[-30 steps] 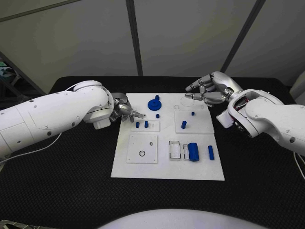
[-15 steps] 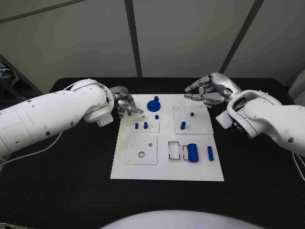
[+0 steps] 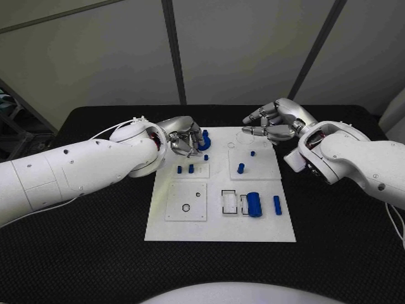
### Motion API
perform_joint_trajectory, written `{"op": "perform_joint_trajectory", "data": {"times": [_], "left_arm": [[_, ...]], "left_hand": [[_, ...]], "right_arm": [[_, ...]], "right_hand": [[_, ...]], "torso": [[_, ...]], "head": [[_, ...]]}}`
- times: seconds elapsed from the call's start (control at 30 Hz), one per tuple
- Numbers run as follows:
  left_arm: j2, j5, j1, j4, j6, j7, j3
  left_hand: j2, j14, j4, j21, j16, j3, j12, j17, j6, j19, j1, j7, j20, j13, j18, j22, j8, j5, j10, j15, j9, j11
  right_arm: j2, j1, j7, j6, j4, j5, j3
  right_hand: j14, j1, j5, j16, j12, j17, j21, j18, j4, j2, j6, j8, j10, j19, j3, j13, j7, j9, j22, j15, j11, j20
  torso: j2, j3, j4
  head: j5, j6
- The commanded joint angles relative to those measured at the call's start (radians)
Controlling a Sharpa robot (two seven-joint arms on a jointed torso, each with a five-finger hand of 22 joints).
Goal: Assemble the parts on the task board
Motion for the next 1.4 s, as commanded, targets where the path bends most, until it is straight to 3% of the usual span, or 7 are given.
{"op": "perform_joint_trajectory", "data": {"times": [0.03, 0.27, 0.5, 0.77, 1.4], "left_arm": [[0.016, -0.15, -0.006, -0.013, -0.055, 0.096, -0.007], [0.052, -0.197, -0.017, -0.047, -0.041, 0.106, -0.013], [0.079, -0.214, -0.02, -0.079, -0.007, 0.099, -0.014], [0.098, -0.223, -0.022, -0.111, 0.011, 0.082, -0.014], [0.112, -0.224, -0.022, -0.128, 0.065, 0.063, -0.013]], "left_hand": [[-0.013, 0.012, -0.007, 0.01, 0.013, 0.017, -0.012, -0.009, 0.017, 0.014, -0.004, -0.004, 0.001, -0.021, -0.017, 0.005, -0.02, 0.0, 0.006, 0.002, -0.008, 0.0], [-0.019, 0.037, -0.023, 0.026, 0.053, 0.044, -0.026, -0.016, 0.038, 0.032, -0.018, -0.009, 0.001, -0.058, -0.016, 0.022, -0.057, 0.0, 0.008, 0.002, -0.01, 0.002], [-0.019, 0.09, -0.035, 0.047, 0.141, 0.063, -0.036, 0.057, 0.057, 0.049, -0.03, -0.011, -0.001, -0.086, -0.017, 0.043, -0.085, 0.0, 0.014, 0.0, -0.009, 0.002], [-0.013, 0.115, -0.044, 0.061, 0.188, 0.08, -0.044, 0.095, 0.071, 0.057, -0.033, -0.008, -0.002, -0.103, -0.016, 0.059, -0.1, 0.0, 0.018, 0.0, -0.009, 0.002], [-0.008, 0.135, -0.051, 0.1, 0.233, 0.095, -0.045, 0.13, 0.084, 0.074, -0.042, -0.011, -0.002, -0.119, -0.022, 0.1, -0.116, -0.001, 0.029, -0.001, -0.009, 0.0]], "right_arm": [[0.003, 0.001, 0.007, 0.006, -0.001, -0.013, 0.001], [0.006, 0.001, 0.008, 0.007, -0.002, -0.016, 0.001], [0.006, 0.001, 0.008, 0.007, 0.0, -0.024, 0.001], [0.006, 0.001, 0.007, 0.007, 0.001, -0.024, 0.001], [0.009, 0.001, 0.007, 0.01, 0.0, -0.024, 0.001]], "right_hand": [[0.076, 0.0, 0.004, -0.008, -0.006, 0.156, -0.004, 0.008, 0.002, 0.003, -0.005, 0.007, -0.011, -0.007, 0.003, -0.004, 0.0, -0.001, -0.003, -0.004, 0.001, -0.002], [0.076, 0.0, 0.004, -0.008, -0.006, 0.156, -0.004, 0.008, 0.002, 0.003, -0.005, 0.007, -0.011, -0.007, 0.003, -0.004, 0.0, -0.001, -0.003, -0.004, 0.001, -0.002], [0.076, 0.0, 0.004, -0.008, -0.006, 0.156, -0.004, 0.008, 0.002, 0.003, -0.005, 0.007, -0.011, -0.007, 0.003, -0.004, 0.0, -0.001, -0.003, -0.004, 0.001, -0.002], [0.076, 0.0, 0.004, -0.008, -0.006, 0.156, -0.004, 0.008, 0.002, 0.003, -0.005, 0.007, -0.011, -0.007, 0.003, -0.004, 0.0, -0.001, -0.003, -0.004, 0.001, -0.002], [0.075, 0.001, 0.005, -0.008, -0.006, 0.155, -0.005, 0.008, 0.003, 0.003, -0.005, 0.008, -0.011, -0.007, 0.004, -0.003, -0.001, -0.001, -0.003, -0.004, 0.001, -0.002]], "torso": [[-0.001, -0.0002, 0.0004], [0.0, -0.0002, -0.0011], [0.0, 0.0002, 0.0008], [0.0, 0.0004, 0.0007], [-0.001, 0.0006, 0.0011]], "head": [[0.0, 0.002], [-0.002, 0.003], [-0.006, 0.003], [-0.008, 0.001], [-0.009, -0.002]]}}
